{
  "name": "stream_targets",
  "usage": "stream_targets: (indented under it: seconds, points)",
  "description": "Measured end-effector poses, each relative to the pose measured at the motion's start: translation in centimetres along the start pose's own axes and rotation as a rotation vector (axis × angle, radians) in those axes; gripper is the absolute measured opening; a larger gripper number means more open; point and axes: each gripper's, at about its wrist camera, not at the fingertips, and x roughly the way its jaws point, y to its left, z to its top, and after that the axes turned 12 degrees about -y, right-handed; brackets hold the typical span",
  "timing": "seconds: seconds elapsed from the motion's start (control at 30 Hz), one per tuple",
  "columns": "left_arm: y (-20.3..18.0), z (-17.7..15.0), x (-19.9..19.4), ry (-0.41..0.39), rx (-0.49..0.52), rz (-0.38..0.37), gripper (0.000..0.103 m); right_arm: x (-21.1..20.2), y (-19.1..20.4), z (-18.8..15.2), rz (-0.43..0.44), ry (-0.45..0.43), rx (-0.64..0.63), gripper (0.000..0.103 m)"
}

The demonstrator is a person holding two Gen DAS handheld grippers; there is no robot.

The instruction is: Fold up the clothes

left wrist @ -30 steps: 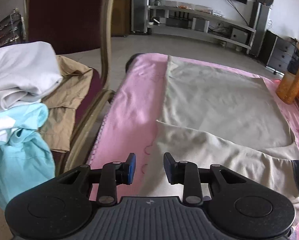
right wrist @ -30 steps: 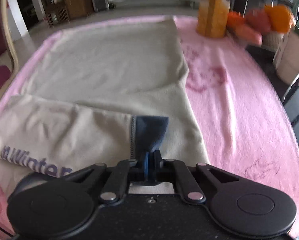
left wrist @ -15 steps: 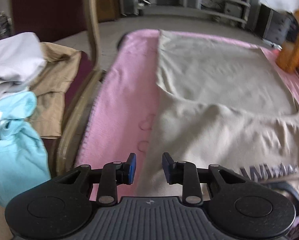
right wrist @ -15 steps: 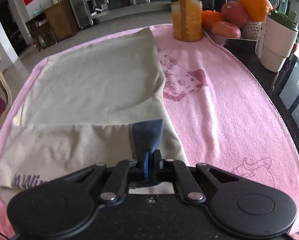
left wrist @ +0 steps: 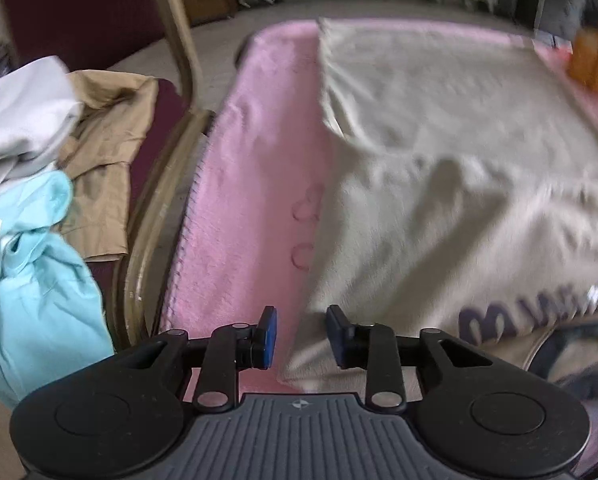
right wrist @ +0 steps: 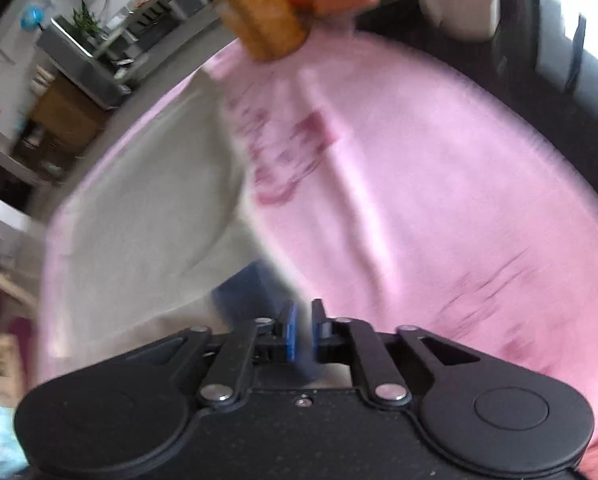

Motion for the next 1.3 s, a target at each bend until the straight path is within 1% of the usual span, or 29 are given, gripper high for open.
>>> stream_targets:
  seconds: [0.03,0.07,0.1,0.17,0.2,0.27,0.33,0.4,0.47,0.6,0.67,0.73,0.77,0.83,0.93,1.0,1.03,1.07,1.1,1.13,1.17,1.2,1.23,1.3]
  points:
    - [0.4,0.2,-0.4,-0.024,-0.024,-0.006,0.026,-0.6,0.2,-0.1,0.017,-0.02,-0.016,0.03]
    - [0.6,0.3,-0.8,-0.044,-0.039,-0.013,0.025,-1.2,0.4,-0.4,0.048,-0.031,-0.027,0.031]
    - [0.7,0.3,-1.0,-0.056,-0.046,-0.018,0.024,-1.6,0.7,-0.9,0.089,-0.026,-0.032,0.031]
    - [0.1,0.3,-0.7,-0.042,-0.016,-0.017,0.023,-1.5,1.0,-2.0,0.174,0.048,-0.019,0.031]
    - [-0.2,0.2,-0.6,-0.034,-0.001,-0.017,0.023,-1.1,1.0,-2.6,0.193,0.095,-0.003,0.031]
    - [-0.7,0.2,-0.2,-0.017,0.028,-0.014,0.022,-0.3,0.8,-3.4,0.178,0.166,0.031,0.031]
    - [-0.8,-0.1,0.4,0.022,0.043,0.005,0.022,0.0,0.1,-3.6,0.15,0.18,0.073,0.031]
    - [-0.5,-0.2,1.0,0.055,0.036,0.017,0.022,0.6,-0.7,-3.6,0.17,0.19,0.163,0.031]
    - [-0.3,-0.4,1.2,0.067,0.032,0.026,0.023,1.2,-1.7,-3.6,0.2,0.201,0.262,0.031]
    - [0.3,-0.5,0.9,0.057,0.003,0.037,0.023,2.6,-1.6,-4.5,0.217,0.24,0.34,0.031]
    - [0.8,-0.7,0.9,0.062,-0.012,0.049,0.022,2.9,-1.2,-4.7,0.202,0.234,0.34,0.03]
    - [0.9,-0.9,1.1,0.073,-0.009,0.059,0.022,3.0,-0.9,-4.9,0.181,0.222,0.333,0.01]
    - [0.9,-1.0,1.2,0.076,-0.004,0.063,0.022,3.1,-0.8,-5.0,0.164,0.211,0.315,0.003]
    - [0.6,-1.0,1.3,0.078,0.02,0.071,0.022,2.7,-0.1,-5.0,0.15,0.184,0.265,0.002]
    - [0.2,-1.1,1.4,0.077,0.053,0.087,0.023,1.2,0.4,-4.4,0.121,0.107,0.197,0.002]
    - [0.1,-1.1,1.6,0.074,0.076,0.106,0.023,1.0,0.3,-4.2,0.092,0.087,0.178,0.002]
    - [-0.1,-1.2,1.6,0.077,0.087,0.119,0.023,1.3,0.4,-4.3,0.081,0.097,0.155,0.002]
    - [-0.1,-1.2,1.8,0.084,0.094,0.132,0.023,1.8,0.7,-4.6,0.085,0.126,0.125,0.004]
    - [0.0,-1.3,1.7,0.086,0.09,0.133,0.023,1.7,1.0,-4.6,0.096,0.137,0.106,0.005]
    - [0.1,-1.2,1.6,0.089,0.077,0.13,0.023,1.3,1.2,-4.5,0.107,0.137,0.093,0.008]
    - [0.4,-1.2,1.3,0.083,0.055,0.124,0.023,0.9,1.4,-4.4,0.119,0.137,0.08,0.02]
    - [0.6,-1.1,0.8,0.066,0.032,0.113,0.023,0.5,1.6,-4.3,0.13,0.136,0.066,0.036]
    - [0.9,-0.9,0.1,0.033,0.01,0.094,0.023,0.1,1.8,-4.2,0.141,0.136,0.053,0.04]
    - [1.3,-0.4,-1.2,-0.03,-0.029,0.049,0.023,-0.9,2.0,-3.8,0.167,0.127,0.042,0.041]
